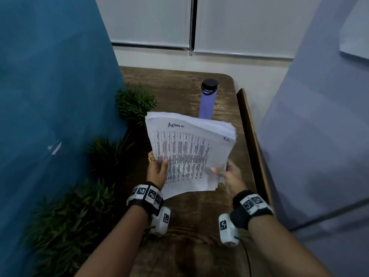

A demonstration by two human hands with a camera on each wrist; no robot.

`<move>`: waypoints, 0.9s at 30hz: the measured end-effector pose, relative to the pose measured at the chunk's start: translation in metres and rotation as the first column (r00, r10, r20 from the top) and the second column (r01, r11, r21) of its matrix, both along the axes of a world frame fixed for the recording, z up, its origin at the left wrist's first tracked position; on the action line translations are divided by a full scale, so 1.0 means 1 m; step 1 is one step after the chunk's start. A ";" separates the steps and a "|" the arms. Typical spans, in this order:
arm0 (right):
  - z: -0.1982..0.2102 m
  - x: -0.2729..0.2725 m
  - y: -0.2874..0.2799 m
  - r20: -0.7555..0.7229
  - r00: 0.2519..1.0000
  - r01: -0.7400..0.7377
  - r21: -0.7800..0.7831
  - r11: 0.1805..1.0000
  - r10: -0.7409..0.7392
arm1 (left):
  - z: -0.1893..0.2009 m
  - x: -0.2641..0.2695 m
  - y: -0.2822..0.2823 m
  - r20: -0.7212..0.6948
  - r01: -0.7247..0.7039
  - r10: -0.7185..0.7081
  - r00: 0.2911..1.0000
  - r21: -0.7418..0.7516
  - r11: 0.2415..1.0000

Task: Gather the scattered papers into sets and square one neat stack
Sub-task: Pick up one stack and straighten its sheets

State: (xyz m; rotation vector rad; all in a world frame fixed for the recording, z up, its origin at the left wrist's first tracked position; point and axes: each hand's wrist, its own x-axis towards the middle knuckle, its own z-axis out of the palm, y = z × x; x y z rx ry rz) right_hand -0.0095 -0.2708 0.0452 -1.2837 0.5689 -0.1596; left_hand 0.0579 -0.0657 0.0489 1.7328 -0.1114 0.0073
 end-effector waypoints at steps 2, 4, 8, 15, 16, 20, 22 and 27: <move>-0.012 -0.001 0.012 -0.071 0.996 -0.050 -0.048 0.998 0.046 | -0.007 -0.007 -0.003 -0.043 0.000 0.000 0.999 -0.010 1.000; -0.014 0.003 0.021 -0.081 0.996 -0.045 -0.106 0.993 0.036 | -0.006 -0.008 -0.006 -0.040 -0.029 0.028 0.999 -0.035 0.999; 0.000 0.007 0.012 -0.001 0.999 0.040 -0.085 0.996 -0.040 | 0.005 0.000 -0.001 0.018 -0.037 0.039 0.999 -0.119 0.992; -0.007 0.009 0.027 -0.025 0.987 0.155 -0.122 0.980 -0.159 | -0.009 -0.013 -0.022 -0.065 0.113 -0.110 0.992 0.043 0.993; -0.004 0.010 0.024 -0.013 0.984 0.173 -0.148 0.974 -0.176 | -0.003 -0.011 -0.021 -0.056 0.053 -0.051 0.997 0.041 0.998; 0.011 0.010 0.005 0.033 0.986 0.162 -0.372 0.914 -0.161 | 0.044 0.011 -0.002 0.414 -0.330 0.214 0.884 0.231 0.915; 0.020 0.008 -0.001 0.058 0.993 0.119 -0.609 0.784 -0.106 | 0.082 0.023 0.002 0.634 -0.357 0.073 0.770 0.333 0.873; 0.042 0.007 -0.009 0.048 0.999 0.042 -0.902 0.430 0.003 | 0.124 0.057 0.004 0.438 0.088 -0.474 0.764 0.657 0.749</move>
